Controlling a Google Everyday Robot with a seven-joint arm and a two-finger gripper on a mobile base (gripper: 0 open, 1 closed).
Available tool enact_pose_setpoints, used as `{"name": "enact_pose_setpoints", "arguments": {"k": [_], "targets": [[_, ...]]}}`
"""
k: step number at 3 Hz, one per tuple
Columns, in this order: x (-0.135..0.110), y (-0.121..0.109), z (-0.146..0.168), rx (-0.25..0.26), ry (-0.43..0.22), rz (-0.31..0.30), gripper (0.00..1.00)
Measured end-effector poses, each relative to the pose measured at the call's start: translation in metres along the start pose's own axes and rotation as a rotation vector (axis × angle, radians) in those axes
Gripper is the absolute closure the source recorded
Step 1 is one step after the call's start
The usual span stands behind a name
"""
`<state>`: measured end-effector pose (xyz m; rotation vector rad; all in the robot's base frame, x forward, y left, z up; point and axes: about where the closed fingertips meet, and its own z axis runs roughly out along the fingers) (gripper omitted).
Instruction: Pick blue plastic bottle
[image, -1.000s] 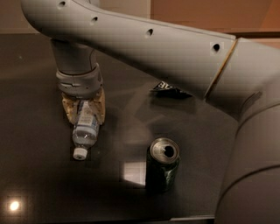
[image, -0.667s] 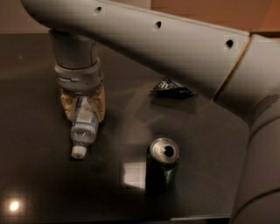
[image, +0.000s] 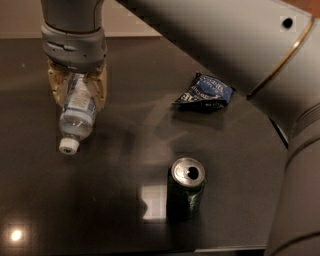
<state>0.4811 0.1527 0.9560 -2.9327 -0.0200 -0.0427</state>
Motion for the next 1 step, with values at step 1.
{"name": "enact_pose_setpoints", "arguments": {"k": [1], "targets": [[0.0034, -0.0064, -0.0004, 0.025, 0.016, -0.001, 1.0]]}}
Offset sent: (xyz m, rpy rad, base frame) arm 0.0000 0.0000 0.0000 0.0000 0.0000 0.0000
